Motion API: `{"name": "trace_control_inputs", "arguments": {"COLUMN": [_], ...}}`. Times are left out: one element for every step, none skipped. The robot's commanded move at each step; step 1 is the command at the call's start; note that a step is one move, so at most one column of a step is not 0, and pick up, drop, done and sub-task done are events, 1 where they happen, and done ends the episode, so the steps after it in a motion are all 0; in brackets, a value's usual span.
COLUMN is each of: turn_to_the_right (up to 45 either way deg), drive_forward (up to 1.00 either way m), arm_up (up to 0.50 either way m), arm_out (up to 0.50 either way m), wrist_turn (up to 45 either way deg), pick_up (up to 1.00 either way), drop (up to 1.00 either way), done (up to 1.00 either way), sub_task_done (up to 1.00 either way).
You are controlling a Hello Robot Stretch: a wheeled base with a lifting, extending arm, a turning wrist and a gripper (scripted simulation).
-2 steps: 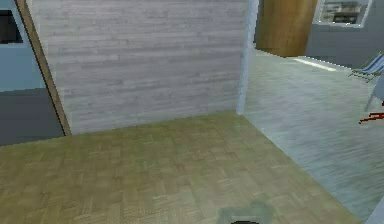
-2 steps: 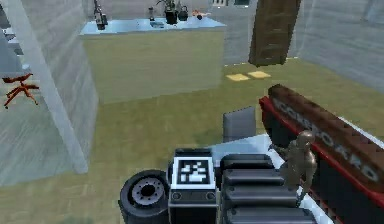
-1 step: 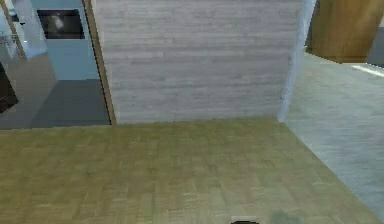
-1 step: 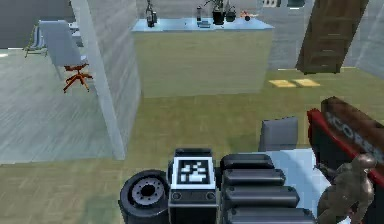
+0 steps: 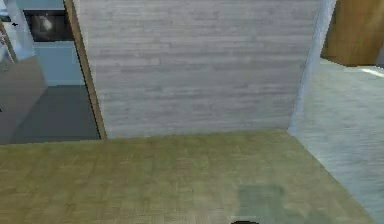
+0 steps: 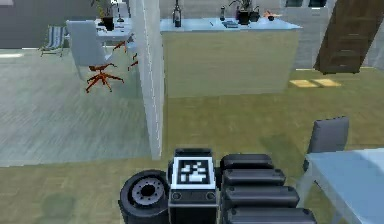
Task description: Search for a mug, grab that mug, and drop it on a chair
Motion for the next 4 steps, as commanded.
{"name": "trace_control_inputs", "arguments": {"turn_to_the_right": [-45.0,-45.0,-45.0,-3.0], "drive_forward": [0.0,0.0,0.0,0.0], "arm_up": [0.0,0.0,0.0,0.0], "arm_out": [0.0,0.0,0.0,0.0], "wrist_turn": [0.0,0.0,0.0,0.0], "pick_up": [0.0,0.0,0.0,0.0], "drop": [0.0,0.0,0.0,0.0], "done": [0.0,0.0,0.0,0.0], "sub_task_done": [0.0,0.0,0.0,0.0]}}
